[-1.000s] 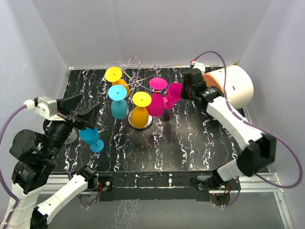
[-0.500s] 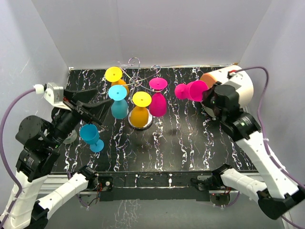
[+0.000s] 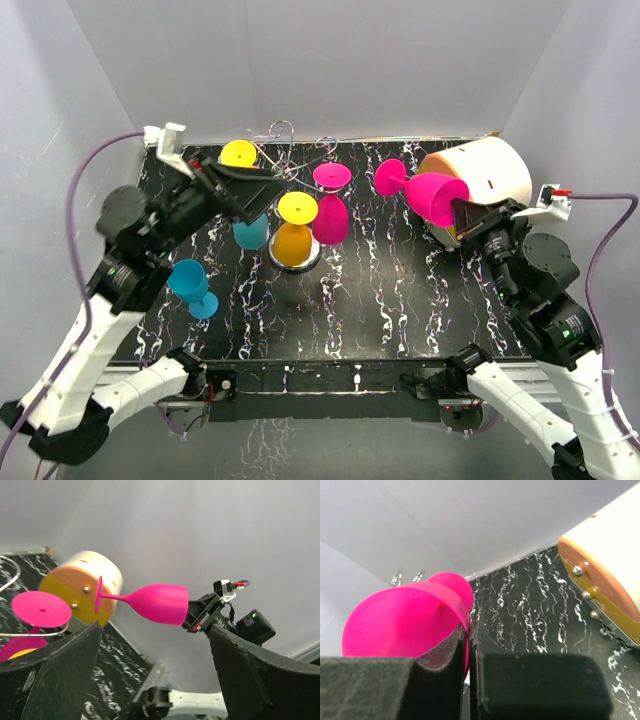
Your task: Place the wine glass upside down on the wine glass rack
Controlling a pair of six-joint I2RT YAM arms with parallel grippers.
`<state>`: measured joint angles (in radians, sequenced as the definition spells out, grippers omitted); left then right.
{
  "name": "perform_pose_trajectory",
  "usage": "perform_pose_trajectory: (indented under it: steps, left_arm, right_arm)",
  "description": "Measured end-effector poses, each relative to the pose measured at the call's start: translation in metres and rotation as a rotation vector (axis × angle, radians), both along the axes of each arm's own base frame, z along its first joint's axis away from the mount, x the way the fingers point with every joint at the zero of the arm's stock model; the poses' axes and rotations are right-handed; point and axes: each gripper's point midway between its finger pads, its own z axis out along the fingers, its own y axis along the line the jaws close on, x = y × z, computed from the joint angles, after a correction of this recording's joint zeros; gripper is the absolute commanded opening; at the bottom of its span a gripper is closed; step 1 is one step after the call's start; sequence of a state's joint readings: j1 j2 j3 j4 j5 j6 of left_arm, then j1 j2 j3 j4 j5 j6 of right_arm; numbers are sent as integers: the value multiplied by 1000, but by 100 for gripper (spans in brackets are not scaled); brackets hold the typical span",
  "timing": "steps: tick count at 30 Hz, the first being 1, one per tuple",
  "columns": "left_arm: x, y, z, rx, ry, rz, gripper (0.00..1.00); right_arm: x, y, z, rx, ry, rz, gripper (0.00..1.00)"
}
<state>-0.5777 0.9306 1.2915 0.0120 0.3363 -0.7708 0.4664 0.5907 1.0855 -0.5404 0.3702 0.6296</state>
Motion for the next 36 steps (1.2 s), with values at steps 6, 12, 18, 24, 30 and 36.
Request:
perform_pose_trajectory:
  steps: [6, 12, 18, 24, 30, 36]
  left_arm:
    - [38, -43, -14, -111, 202, -100, 81]
    - [47, -87, -14, -177, 284, -178, 81]
    - [49, -114, 6, -250, 334, -185, 75]
    - [70, -119, -1, -323, 434, -119, 55]
    - [75, -138, -18, -324, 495, -129, 46]
    - [76, -141, -19, -327, 496, -123, 44]
  right_arm:
    - [-10, 3, 19, 39, -114, 44, 0]
    - [-19, 0, 44, 109, -243, 50, 0]
    - [-23, -1, 65, 172, -318, 55, 0]
    - [-24, -1, 76, 211, -351, 60, 0]
    - [-17, 7, 74, 232, -336, 80, 0]
    - [-12, 12, 74, 237, -329, 94, 0]
